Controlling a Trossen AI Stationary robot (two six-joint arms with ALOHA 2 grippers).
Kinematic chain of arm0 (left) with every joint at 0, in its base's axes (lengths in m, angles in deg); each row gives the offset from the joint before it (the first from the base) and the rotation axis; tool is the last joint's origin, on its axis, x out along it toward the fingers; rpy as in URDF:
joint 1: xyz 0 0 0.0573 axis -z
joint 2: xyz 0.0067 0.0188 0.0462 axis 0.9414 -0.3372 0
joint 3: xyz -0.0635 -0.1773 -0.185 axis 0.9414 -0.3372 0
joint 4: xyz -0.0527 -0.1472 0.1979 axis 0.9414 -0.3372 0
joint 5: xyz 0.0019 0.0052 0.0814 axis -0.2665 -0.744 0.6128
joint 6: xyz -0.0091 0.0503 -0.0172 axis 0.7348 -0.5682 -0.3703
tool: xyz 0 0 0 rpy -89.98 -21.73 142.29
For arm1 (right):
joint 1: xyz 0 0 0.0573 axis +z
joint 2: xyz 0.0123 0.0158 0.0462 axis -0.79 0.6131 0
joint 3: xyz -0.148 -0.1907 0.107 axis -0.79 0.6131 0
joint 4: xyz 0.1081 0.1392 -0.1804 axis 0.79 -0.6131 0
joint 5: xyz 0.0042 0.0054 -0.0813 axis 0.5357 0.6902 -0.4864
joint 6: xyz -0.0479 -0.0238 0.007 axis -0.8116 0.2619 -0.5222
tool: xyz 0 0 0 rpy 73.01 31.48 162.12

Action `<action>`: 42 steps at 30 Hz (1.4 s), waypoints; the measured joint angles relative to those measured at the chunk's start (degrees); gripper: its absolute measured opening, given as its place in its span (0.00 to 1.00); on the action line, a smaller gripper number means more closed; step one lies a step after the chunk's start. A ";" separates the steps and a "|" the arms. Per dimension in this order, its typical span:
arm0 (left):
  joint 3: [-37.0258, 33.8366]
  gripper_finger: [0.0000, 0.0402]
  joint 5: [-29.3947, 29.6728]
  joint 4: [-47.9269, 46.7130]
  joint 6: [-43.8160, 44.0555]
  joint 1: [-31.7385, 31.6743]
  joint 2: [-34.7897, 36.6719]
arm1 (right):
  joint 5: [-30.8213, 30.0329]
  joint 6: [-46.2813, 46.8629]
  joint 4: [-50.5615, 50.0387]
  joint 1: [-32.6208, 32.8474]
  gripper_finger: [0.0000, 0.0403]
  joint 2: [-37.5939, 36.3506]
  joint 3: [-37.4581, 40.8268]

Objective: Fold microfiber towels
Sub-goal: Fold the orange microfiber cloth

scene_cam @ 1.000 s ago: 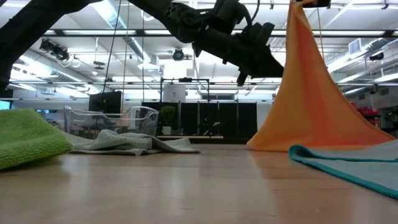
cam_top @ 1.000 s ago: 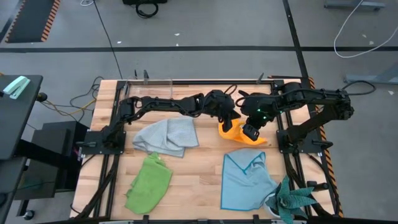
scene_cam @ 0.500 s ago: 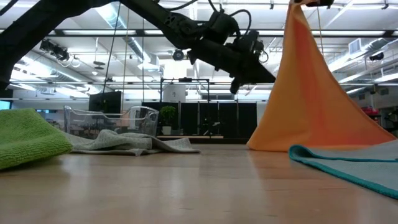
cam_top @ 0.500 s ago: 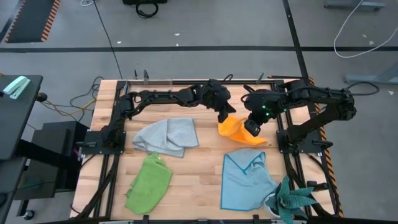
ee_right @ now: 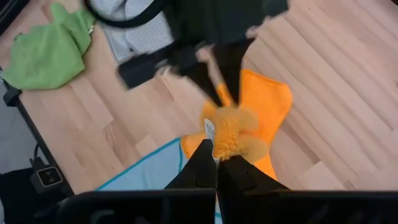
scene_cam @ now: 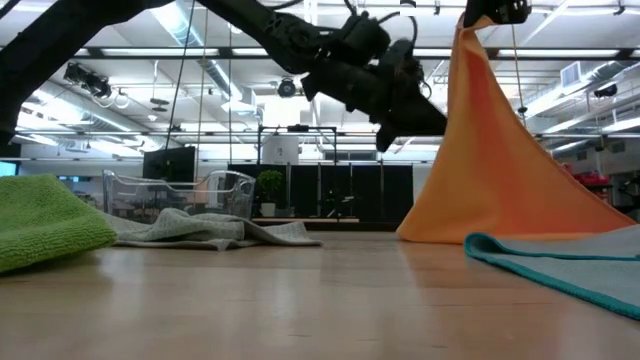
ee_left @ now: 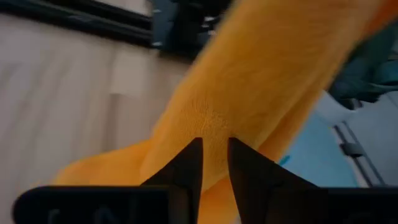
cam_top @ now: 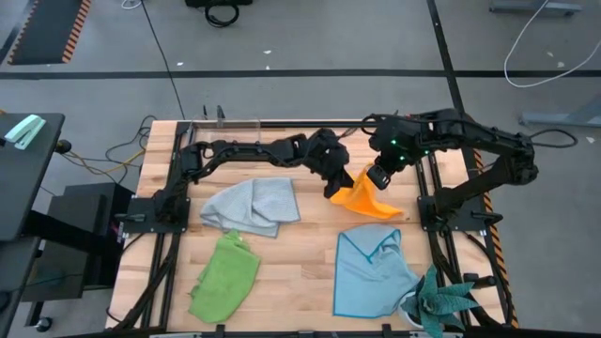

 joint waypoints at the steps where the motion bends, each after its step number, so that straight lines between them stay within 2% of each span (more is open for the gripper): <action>1: 0.00 0.24 -0.02 -0.77 0.02 -0.55 0.00 | 0.00 -0.27 0.00 -0.26 0.00 0.00 0.00; 10: 0.00 0.35 -0.03 -4.30 0.11 -2.83 0.00 | -0.01 -2.10 0.15 -2.90 0.00 0.00 0.00; 21: 0.00 0.43 0.62 -3.25 0.23 0.41 0.00 | 0.99 -3.89 1.00 -4.99 0.00 0.00 0.00; 29: 0.00 0.44 12.81 -2.48 -0.26 1.93 0.00 | 2.12 -4.75 3.71 -5.01 0.00 0.00 0.00; 38: 0.00 0.45 21.95 -1.44 -0.26 1.89 0.00 | 3.87 -4.79 5.77 -4.85 0.00 0.00 0.00; 42: 0.00 0.45 23.42 -0.64 -0.26 1.89 0.00 | 4.56 -5.63 6.60 -4.85 0.00 0.00 0.00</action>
